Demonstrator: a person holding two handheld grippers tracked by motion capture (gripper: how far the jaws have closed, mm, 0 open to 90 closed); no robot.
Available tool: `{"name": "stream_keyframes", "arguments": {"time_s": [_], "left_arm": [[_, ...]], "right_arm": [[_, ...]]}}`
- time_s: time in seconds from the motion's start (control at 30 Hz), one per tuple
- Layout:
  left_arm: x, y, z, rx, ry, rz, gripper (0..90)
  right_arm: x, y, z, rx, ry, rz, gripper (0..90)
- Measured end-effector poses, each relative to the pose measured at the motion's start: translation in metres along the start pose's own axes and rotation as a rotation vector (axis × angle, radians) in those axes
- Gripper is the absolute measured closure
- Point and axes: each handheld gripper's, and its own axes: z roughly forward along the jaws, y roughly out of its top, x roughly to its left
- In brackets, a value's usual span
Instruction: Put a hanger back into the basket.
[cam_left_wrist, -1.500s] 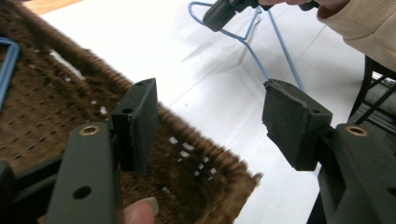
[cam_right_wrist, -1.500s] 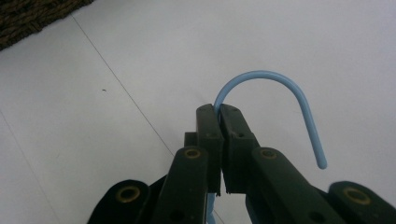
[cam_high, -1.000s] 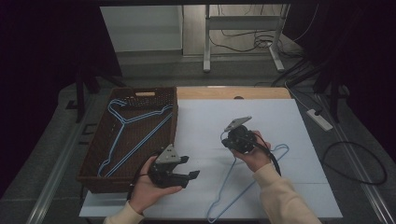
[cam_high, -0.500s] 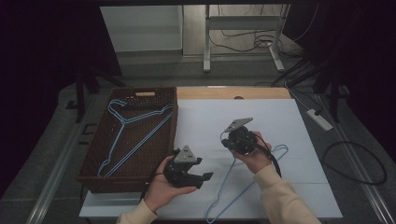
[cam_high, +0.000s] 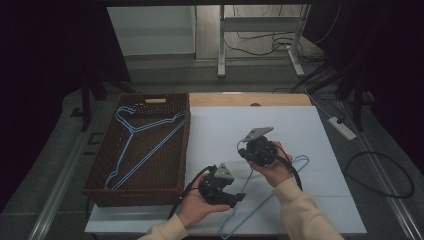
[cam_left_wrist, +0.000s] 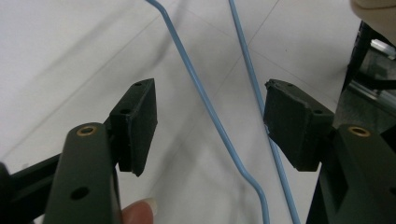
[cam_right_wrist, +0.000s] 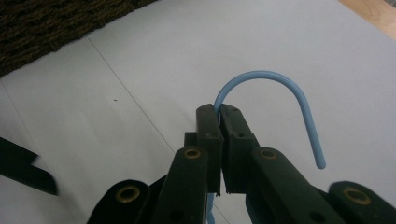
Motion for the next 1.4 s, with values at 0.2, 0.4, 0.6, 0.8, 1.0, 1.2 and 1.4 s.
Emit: {"name": "stream_keyframes", "arguments": {"time_s": [0.2,0.4,0.6,0.8,1.0,1.2,1.4], "left_arm": [[0.007,0.001,0.017,0.024,-0.019,-0.048,37.3],[0.012,-0.001,0.031,0.05,-0.073,-0.082,50.6],[0.013,-0.001,0.036,0.056,-0.124,-0.106,77.4],[0.015,-0.001,0.033,0.024,-0.131,-0.159,81.4],[0.017,-0.001,0.027,-0.017,-0.128,-0.188,86.2],[0.018,-0.001,0.021,-0.044,-0.116,-0.189,87.0],[0.017,-0.001,0.014,-0.071,-0.108,-0.19,87.0]], "right_arm": [[0.0,0.0,-0.002,-0.011,-0.006,0.004,88.0],[0.0,-0.001,-0.005,-0.019,-0.006,0.006,88.0],[-0.001,-0.004,-0.009,-0.047,-0.004,0.017,87.9],[-0.007,-0.011,-0.02,-0.113,0.01,0.056,85.2],[-0.006,-0.027,-0.044,-0.236,0.008,0.098,55.9],[-0.005,-0.063,-0.073,-0.334,0.039,0.177,44.1],[-0.006,-0.102,-0.085,-0.347,0.029,0.222,40.8]]}}
